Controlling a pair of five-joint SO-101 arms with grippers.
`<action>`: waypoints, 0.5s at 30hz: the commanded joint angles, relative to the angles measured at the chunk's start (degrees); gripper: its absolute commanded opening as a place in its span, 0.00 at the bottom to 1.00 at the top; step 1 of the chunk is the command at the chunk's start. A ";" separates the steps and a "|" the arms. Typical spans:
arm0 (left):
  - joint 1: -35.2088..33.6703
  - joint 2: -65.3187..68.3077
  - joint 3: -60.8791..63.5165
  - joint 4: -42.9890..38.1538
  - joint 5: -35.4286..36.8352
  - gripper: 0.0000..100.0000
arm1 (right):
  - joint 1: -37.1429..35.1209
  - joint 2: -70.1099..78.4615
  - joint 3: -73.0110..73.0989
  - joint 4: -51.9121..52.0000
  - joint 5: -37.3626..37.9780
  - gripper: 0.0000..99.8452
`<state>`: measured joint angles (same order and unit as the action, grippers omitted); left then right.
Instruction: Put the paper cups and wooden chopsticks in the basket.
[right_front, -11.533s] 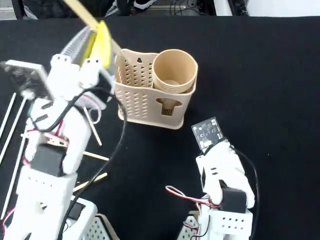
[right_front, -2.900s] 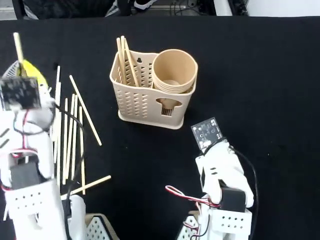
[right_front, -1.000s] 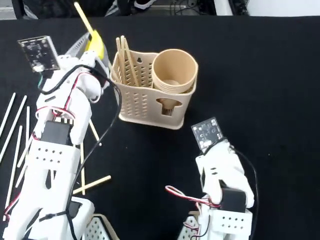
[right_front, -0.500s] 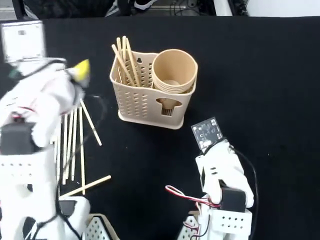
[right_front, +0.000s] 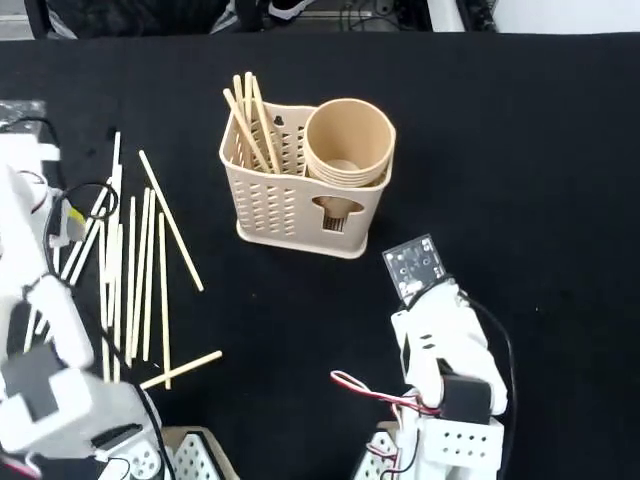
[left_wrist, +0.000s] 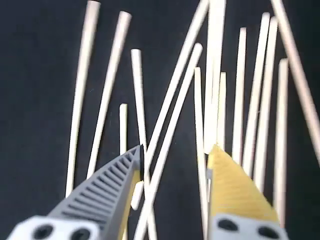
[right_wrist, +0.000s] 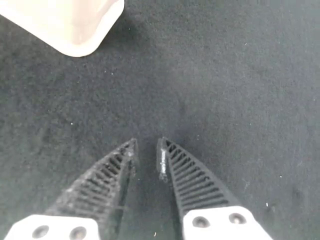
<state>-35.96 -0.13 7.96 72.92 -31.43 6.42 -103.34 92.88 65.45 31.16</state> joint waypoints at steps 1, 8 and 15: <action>-0.48 8.18 -5.41 -4.48 -2.90 0.16 | 0.79 -4.18 -0.13 -1.14 0.18 0.08; 1.27 25.14 -14.20 -4.75 -5.19 0.16 | 0.79 -4.18 -0.13 -1.14 0.18 0.08; 2.51 32.70 -17.36 -4.84 -7.30 0.13 | 0.79 -4.18 -0.13 -1.14 0.18 0.08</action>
<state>-34.81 30.99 -6.99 68.79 -38.02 6.42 -103.34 92.88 65.45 31.16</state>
